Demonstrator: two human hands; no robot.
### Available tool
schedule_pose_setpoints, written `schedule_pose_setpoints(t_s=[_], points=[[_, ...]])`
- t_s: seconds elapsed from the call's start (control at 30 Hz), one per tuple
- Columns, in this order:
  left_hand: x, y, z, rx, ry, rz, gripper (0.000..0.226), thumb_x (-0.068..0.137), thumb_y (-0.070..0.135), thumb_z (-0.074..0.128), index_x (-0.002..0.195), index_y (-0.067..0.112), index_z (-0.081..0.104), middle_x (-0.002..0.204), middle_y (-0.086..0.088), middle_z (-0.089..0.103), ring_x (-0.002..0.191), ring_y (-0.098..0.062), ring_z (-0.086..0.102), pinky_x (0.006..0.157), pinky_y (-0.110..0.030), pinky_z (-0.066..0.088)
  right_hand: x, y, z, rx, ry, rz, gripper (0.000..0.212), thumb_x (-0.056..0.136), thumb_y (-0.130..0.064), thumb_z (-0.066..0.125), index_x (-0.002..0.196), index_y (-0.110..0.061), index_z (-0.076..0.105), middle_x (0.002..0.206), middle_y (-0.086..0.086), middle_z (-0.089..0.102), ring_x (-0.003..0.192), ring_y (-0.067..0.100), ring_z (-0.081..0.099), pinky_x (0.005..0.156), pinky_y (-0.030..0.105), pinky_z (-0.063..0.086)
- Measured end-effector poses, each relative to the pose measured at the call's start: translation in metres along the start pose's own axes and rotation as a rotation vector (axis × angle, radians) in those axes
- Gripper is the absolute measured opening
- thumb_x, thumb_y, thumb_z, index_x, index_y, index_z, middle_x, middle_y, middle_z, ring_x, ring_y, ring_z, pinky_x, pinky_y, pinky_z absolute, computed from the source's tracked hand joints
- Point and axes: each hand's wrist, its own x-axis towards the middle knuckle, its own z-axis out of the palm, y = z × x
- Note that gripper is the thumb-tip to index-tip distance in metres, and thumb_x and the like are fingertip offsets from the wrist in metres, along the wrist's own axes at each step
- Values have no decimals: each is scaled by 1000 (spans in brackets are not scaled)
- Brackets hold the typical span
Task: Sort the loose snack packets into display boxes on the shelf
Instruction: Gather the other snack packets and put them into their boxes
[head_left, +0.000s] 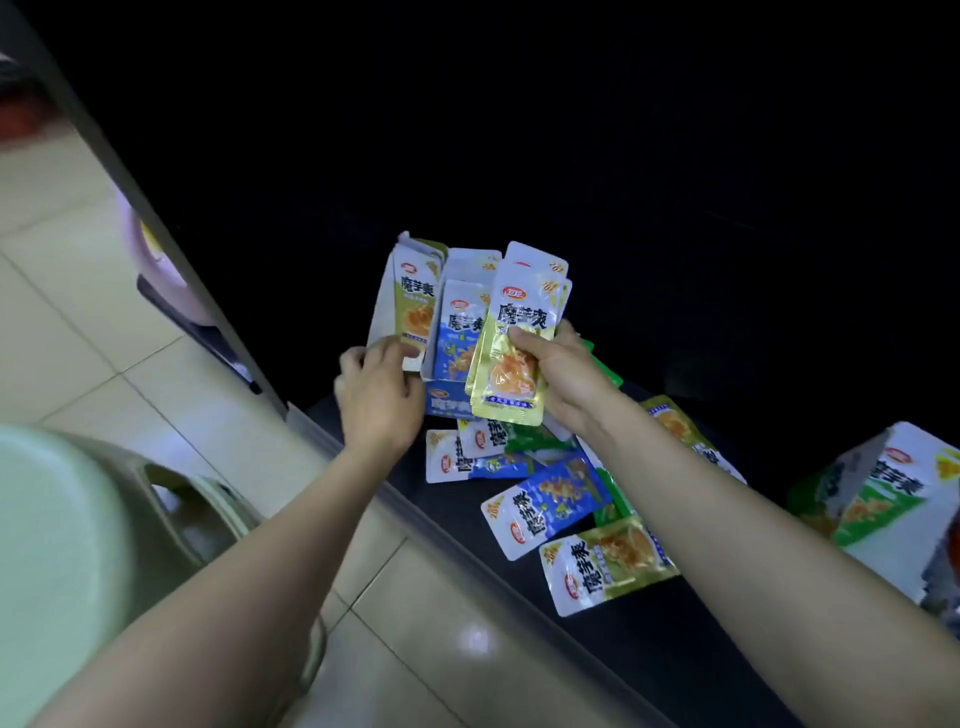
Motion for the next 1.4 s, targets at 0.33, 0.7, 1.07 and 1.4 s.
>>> schedule_pose_setpoints(t_s=[0.33, 0.7, 1.07, 1.4], points=[[-10, -20, 5, 253, -148, 135, 38, 89, 18, 57, 127, 24, 59, 126, -2, 56, 117, -30, 39, 84, -36, 32, 16, 24, 23, -102, 54, 4, 92, 91, -28, 67, 156, -23, 1, 162, 4, 14, 143, 23, 30, 118, 44, 19], [-20, -36, -10, -164, 25, 123, 12, 90, 22, 59, 94, 22, 71, 85, 10, 66, 87, -18, 53, 73, -31, 36, 12, 0, 68, -205, -39, -187, 85, 95, -28, 61, 156, -21, 2, 163, 2, 11, 145, 24, 28, 116, 51, 30], [8, -28, 0, -401, 115, -74, 42, 94, 20, 47, 135, 15, 55, 123, -3, 45, 110, -14, 47, 87, -21, 37, 24, 8, 100, -286, -20, -295, 83, 96, -36, 58, 155, -23, 2, 162, 3, 14, 145, 22, 27, 115, 49, 32], [8, -31, 6, -451, 135, -123, 49, 88, 27, 51, 136, 15, 50, 122, -2, 34, 103, -6, 40, 87, -17, 31, 26, 23, 107, -461, 34, -253, 69, 102, -35, 47, 154, -20, 5, 159, 6, 8, 146, 28, 15, 111, 40, 21]])
